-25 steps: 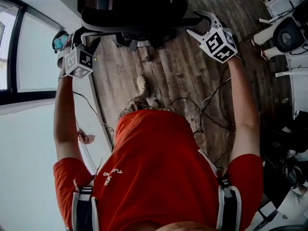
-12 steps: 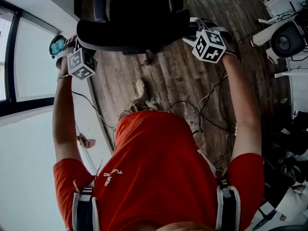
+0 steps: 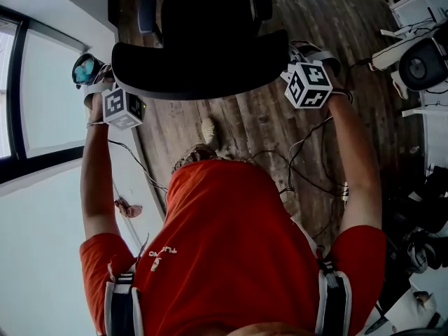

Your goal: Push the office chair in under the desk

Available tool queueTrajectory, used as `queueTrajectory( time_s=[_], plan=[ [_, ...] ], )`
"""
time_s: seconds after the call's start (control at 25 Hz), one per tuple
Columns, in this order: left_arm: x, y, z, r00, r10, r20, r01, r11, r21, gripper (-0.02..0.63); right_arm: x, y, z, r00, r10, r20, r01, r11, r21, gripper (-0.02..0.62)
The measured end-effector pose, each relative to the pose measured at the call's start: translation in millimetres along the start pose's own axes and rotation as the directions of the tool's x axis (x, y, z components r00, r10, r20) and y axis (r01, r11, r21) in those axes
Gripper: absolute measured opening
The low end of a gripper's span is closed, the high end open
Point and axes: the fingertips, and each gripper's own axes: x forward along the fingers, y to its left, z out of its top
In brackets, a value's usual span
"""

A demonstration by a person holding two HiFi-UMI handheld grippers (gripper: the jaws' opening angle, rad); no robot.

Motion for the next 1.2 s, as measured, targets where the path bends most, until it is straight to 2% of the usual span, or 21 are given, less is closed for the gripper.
queueTrajectory(
  time_s=[0.2,0.4,0.64,1.2],
  plan=[
    [18.2,16.8,-3.2,1.0,0.007,0.01,-0.007,1.0,0.009,0.121,13.1,-17.9,-7.5,1.0,-0.008,-0.007,0.008,1.0,0.006,0.114],
    [42.4,32.9,-9.0,1.0,-0.018,-0.003,0.018,0.999,0.042,0.112,26.5,-41.8,-20.3,1.0,-0.008,-0.005,0.008,1.0,0.005,0.112],
    [64.5,67.1,-10.1,1.0,0.014,0.014,-0.014,0.999,0.036,0.106,48.0,-80.5,-31.7,1.0,-0.003,-0.009,0.003,1.0,0.006,0.112],
    [132.1,143.2,-39.2,0.999,0.041,0.032,-0.042,0.998,0.047,0.106,102.9,-168.0,-51.5,0.998,-0.007,-0.055,0.011,0.998,0.059,0.112]
  ],
)
